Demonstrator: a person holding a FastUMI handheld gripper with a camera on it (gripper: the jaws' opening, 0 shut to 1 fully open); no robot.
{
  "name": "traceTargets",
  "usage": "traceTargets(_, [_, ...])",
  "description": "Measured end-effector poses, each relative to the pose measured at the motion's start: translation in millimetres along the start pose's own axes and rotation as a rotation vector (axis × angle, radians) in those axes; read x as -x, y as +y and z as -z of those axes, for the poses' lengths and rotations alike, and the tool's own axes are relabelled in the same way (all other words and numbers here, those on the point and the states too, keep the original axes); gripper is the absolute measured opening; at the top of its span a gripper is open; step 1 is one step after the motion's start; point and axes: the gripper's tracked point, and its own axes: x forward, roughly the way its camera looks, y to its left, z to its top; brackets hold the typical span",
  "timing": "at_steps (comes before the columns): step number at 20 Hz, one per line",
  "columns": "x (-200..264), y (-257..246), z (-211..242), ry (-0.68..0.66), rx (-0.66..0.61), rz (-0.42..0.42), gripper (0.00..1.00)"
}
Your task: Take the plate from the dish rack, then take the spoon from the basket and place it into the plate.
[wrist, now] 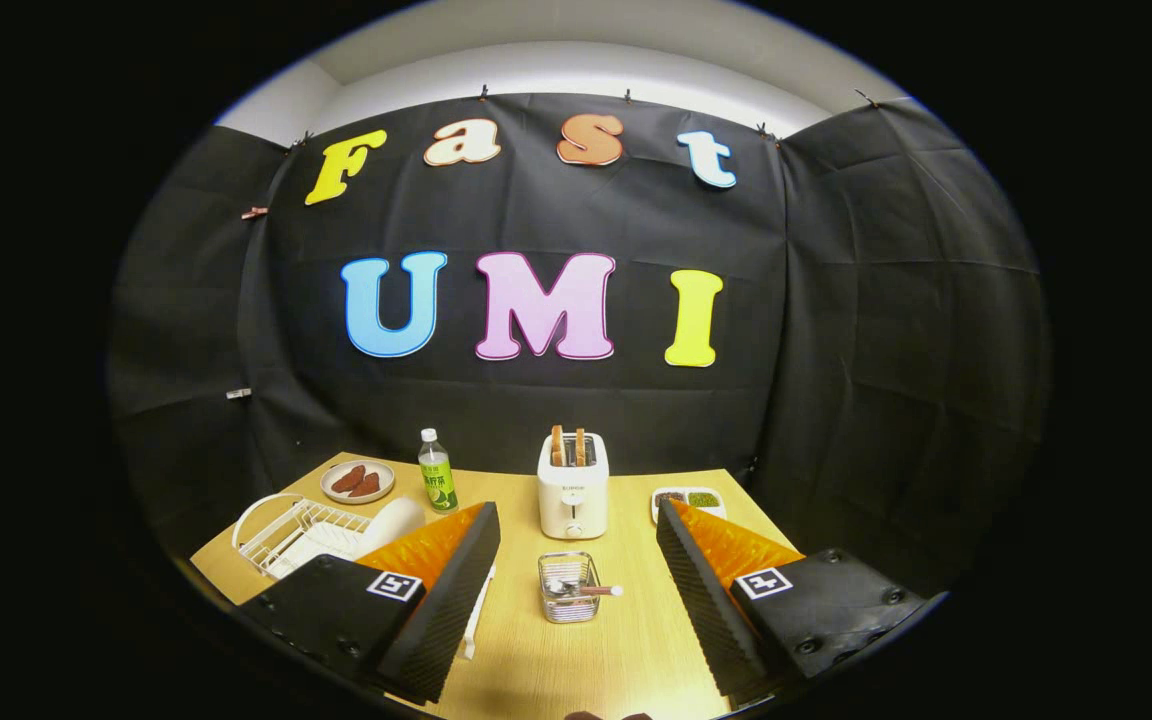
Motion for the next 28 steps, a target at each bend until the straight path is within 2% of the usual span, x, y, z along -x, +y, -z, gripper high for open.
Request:
traceTargets(8, [-59.5,68.7,2.6,0.123,0.021,-0.128,0.98])
traceTargets(16, [-115.7,157.8,53.7,0.356,0.030,-0.251,0.98])
traceTargets(18, [-119.5,176.2,74.8,0.477,-0.035,-0.247,0.98])
traceTargets(25, [-150.6,199.6,121.4,0.636,-0.077,-0.198,0.99])
traceTargets(27, [-153.5,203.9,132.1,0.683,-0.096,-0.192,0.88])
traceTargets(28, [-153.1,206.3,141.2,0.715,-0.100,-0.187,0.75])
